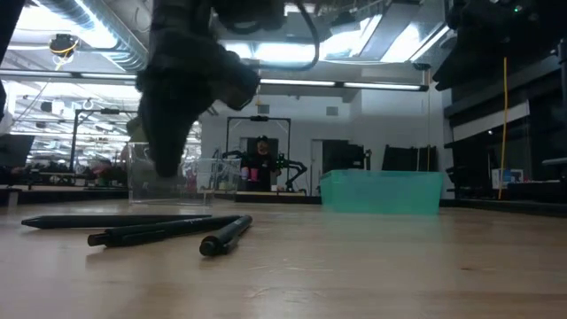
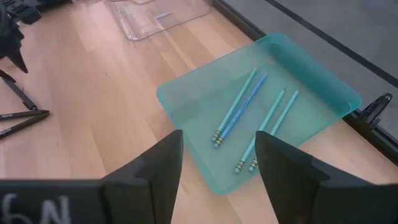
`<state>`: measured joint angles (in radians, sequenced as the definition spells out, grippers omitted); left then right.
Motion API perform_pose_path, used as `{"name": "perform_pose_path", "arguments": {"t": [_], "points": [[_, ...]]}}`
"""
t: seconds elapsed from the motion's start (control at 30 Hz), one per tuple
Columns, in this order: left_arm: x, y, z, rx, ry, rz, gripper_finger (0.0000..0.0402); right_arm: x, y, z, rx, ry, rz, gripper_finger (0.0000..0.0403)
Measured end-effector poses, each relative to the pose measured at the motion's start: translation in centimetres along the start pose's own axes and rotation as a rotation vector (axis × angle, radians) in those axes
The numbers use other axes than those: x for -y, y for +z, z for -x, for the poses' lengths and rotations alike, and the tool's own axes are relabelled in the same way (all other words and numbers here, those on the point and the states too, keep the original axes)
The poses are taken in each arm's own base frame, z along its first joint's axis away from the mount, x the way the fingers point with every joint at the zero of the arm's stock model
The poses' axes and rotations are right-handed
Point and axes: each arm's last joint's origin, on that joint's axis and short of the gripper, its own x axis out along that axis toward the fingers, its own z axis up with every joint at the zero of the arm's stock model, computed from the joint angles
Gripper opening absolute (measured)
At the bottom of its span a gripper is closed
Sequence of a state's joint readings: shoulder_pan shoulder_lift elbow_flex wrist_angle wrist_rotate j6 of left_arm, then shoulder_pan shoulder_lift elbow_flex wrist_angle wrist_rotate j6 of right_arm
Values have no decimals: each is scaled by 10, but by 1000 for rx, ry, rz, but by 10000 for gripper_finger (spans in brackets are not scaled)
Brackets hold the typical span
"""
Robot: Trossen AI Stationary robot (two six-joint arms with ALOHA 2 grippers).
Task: Sort pens & pencils
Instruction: Put the black pen into the transparent bin
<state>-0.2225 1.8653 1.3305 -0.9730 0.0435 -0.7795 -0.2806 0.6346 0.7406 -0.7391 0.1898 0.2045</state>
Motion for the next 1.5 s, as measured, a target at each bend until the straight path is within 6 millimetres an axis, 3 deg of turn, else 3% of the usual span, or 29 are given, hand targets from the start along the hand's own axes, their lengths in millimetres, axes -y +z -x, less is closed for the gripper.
{"name": "perform_pose_path", "arguments": {"t": [0.2, 0.43, 0.93, 1.17, 1.27, 1.4, 1.5], "points": [[17, -12, -12, 56, -70, -88, 107, 0, 0, 0, 0, 0, -4, 202], [24, -22, -14, 109, 2, -77, 105, 0, 0, 0, 0, 0, -3, 202], [24, -18, -44, -11, 20, -69, 97, 0, 0, 0, 0, 0, 2, 202], [22, -14, -50, -3, 58, -13, 96, 0, 0, 0, 1, 1, 4, 202], [20, -13, -50, 3, 66, 5, 78, 0, 0, 0, 0, 2, 6, 202], [18, -11, -50, 1, 71, 8, 20, 0, 0, 0, 0, 2, 8, 202], [18, -11, -51, 0, 72, 9, 16, 0, 0, 0, 0, 2, 15, 202]]}}
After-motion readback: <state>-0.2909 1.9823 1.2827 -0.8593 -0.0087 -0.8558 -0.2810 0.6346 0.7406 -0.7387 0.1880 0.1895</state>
